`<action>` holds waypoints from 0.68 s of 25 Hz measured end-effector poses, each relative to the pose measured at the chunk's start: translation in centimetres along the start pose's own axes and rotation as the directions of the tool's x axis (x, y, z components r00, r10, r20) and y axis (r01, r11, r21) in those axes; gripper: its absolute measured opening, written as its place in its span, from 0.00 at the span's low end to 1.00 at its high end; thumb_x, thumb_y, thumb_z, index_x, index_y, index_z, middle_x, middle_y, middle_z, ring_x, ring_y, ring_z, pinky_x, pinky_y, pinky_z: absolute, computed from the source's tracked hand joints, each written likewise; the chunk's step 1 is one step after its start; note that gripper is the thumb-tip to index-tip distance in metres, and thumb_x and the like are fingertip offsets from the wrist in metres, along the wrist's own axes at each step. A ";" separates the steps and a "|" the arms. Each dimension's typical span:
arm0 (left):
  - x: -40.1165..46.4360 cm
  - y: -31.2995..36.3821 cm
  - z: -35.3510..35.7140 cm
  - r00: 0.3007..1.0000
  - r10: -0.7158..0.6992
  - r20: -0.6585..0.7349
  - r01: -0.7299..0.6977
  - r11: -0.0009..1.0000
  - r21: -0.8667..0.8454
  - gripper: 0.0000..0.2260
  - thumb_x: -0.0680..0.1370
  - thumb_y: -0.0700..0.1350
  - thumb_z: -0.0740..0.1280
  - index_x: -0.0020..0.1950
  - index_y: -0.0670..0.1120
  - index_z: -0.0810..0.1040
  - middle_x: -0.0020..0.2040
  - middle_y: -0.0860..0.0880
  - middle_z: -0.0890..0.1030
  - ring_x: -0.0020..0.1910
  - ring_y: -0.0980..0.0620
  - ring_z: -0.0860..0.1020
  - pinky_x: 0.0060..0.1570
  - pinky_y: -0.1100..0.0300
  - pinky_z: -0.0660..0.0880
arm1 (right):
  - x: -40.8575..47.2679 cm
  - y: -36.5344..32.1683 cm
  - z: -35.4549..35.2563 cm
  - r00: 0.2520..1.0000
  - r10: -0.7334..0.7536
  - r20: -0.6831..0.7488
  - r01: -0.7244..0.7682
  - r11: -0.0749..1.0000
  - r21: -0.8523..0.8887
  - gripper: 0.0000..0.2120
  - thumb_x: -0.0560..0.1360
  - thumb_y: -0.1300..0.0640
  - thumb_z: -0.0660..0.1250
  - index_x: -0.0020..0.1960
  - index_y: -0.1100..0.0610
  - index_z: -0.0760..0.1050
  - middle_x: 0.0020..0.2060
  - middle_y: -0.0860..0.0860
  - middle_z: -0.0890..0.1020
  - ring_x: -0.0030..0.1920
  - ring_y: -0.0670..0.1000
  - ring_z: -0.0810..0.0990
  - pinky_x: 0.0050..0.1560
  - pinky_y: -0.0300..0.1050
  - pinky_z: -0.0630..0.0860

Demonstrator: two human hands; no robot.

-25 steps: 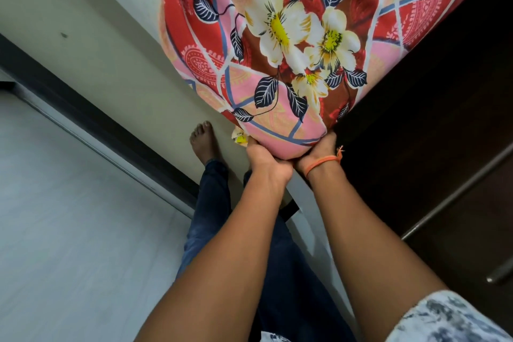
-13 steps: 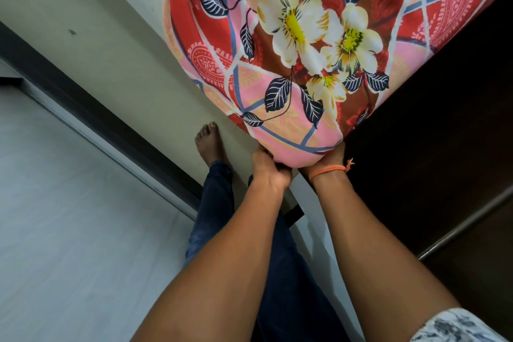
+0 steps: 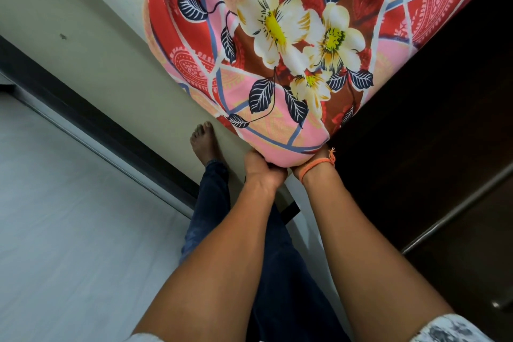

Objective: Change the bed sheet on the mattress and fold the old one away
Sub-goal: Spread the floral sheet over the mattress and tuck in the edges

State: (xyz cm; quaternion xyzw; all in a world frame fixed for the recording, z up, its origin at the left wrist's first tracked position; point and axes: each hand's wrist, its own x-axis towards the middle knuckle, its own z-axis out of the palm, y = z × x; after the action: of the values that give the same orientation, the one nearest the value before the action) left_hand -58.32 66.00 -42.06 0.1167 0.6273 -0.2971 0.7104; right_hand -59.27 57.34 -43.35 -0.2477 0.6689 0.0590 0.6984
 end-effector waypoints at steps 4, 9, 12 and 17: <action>0.0 0.5 -0.3 1.000 -0.023 0.011 0.022 0.998 0.054 0.19 0.81 0.43 0.57 0.71 0.46 0.74 0.67 0.41 0.78 0.66 0.40 0.75 0.67 0.43 0.71 | -0.1 -0.3 -0.6 0.986 0.044 0.159 -0.046 0.999 0.011 0.21 0.81 0.42 0.54 0.67 0.50 0.73 0.64 0.53 0.78 0.65 0.59 0.74 0.70 0.58 0.67; -0.5 2.9 0.5 0.992 -0.007 -0.129 0.045 0.954 0.295 0.17 0.84 0.43 0.56 0.71 0.45 0.74 0.61 0.42 0.81 0.59 0.42 0.79 0.58 0.46 0.78 | -0.1 -0.9 -0.7 0.962 0.076 0.262 -0.102 0.991 0.083 0.25 0.79 0.42 0.55 0.72 0.50 0.69 0.67 0.54 0.76 0.68 0.61 0.72 0.71 0.59 0.65; -1.1 3.3 1.1 0.985 0.037 -0.167 0.031 0.922 0.386 0.16 0.85 0.46 0.55 0.72 0.47 0.72 0.63 0.46 0.80 0.63 0.45 0.78 0.54 0.55 0.78 | 0.0 -0.3 -0.5 0.967 0.094 0.235 -0.123 0.986 0.109 0.25 0.79 0.40 0.54 0.72 0.49 0.69 0.67 0.54 0.76 0.69 0.61 0.71 0.71 0.60 0.64; 0.1 2.6 0.0 0.994 0.020 -0.108 0.020 0.932 0.362 0.15 0.82 0.47 0.60 0.67 0.46 0.76 0.58 0.44 0.83 0.57 0.43 0.80 0.47 0.52 0.82 | 1.0 -0.8 0.4 0.986 0.078 0.146 -0.086 0.995 0.050 0.21 0.81 0.40 0.51 0.65 0.50 0.72 0.65 0.53 0.76 0.67 0.60 0.71 0.72 0.59 0.63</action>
State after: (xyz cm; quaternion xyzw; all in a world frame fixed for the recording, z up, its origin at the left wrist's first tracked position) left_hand -56.86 68.05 -42.69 0.2619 0.5997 -0.4007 0.6412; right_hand -58.47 56.55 -44.07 -0.1952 0.6277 0.0866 0.7486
